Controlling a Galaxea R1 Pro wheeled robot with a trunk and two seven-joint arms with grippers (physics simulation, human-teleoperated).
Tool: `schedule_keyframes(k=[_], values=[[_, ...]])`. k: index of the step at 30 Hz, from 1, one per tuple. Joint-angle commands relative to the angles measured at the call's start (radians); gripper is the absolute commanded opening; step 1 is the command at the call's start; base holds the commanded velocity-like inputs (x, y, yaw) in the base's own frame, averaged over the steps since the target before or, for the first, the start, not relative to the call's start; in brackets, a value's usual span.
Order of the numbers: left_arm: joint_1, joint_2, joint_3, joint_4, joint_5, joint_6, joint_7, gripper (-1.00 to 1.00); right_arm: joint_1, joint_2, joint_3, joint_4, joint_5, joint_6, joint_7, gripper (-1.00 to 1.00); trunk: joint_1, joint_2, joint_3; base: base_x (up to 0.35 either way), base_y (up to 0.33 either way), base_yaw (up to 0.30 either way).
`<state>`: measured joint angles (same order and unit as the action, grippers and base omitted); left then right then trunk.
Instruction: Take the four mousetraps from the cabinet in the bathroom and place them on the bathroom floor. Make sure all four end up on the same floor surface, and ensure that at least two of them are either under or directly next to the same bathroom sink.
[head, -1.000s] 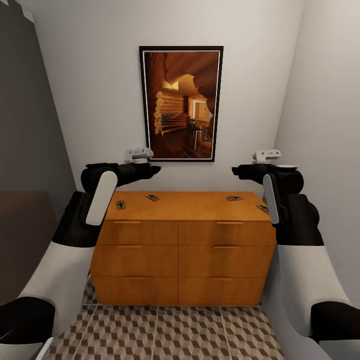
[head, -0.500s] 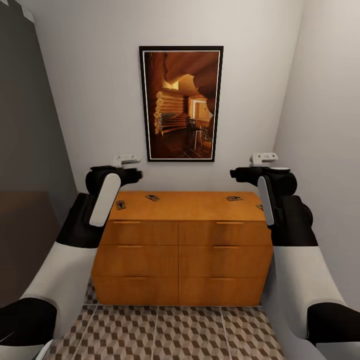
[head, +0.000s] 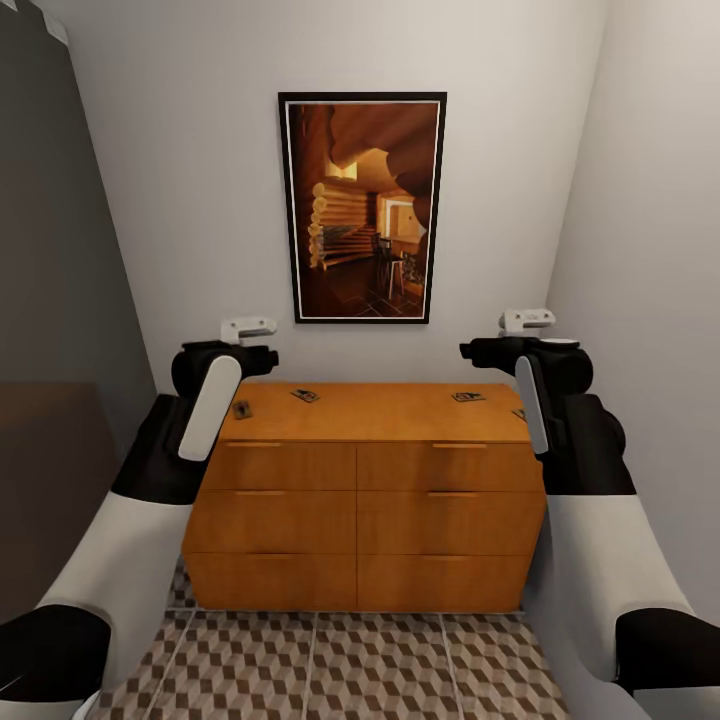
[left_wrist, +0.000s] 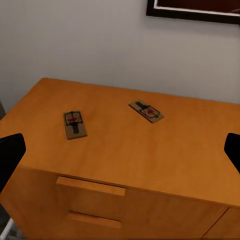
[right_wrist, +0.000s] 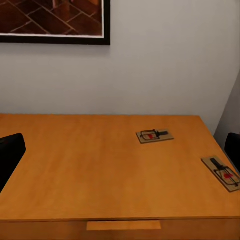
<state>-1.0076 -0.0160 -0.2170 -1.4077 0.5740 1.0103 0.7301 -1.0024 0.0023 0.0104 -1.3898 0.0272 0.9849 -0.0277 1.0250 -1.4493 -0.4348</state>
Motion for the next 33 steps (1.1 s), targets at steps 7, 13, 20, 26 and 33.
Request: schedule_keyframes(k=[7, 13, 20, 26, 33], values=[[0.025, 0.001, -0.001, -0.003, 0.009, 0.0, 0.011, 1.0, 0.004, -0.002, 0.0, -0.002, 0.002, 0.006, -0.002, 1.0, 0.0, -0.001, -0.001, 0.0, 0.0, 0.0], [0.031, 0.001, -0.001, -0.003, 0.009, 0.0, 0.011, 1.0, 0.029, -0.002, 0.001, -0.002, 0.002, 0.005, -0.003, 1.0, 0.0, -0.001, -0.001, 0.024, 0.0, 0.0], [0.037, 0.002, -0.001, 0.0, 0.012, 0.002, 0.01, 1.0, 0.046, -0.001, 0.002, -0.002, 0.002, 0.005, -0.003, 1.0, 0.0, -0.001, -0.001, 0.213, 0.0, 0.0], [0.039, 0.002, -0.001, 0.003, 0.013, 0.003, 0.01, 1.0, 0.05, -0.001, 0.002, -0.002, 0.003, 0.005, -0.003, 1.0, 0.0, -0.001, -0.001, 0.306, 0.0, 0.0], [0.046, 0.002, -0.001, 0.006, 0.014, 0.004, 0.009, 1.0, 0.051, -0.002, 0.002, -0.003, 0.006, 0.007, -0.004, 1.0, 0.0, -0.001, -0.001, 0.267, 0.0, 0.0]])
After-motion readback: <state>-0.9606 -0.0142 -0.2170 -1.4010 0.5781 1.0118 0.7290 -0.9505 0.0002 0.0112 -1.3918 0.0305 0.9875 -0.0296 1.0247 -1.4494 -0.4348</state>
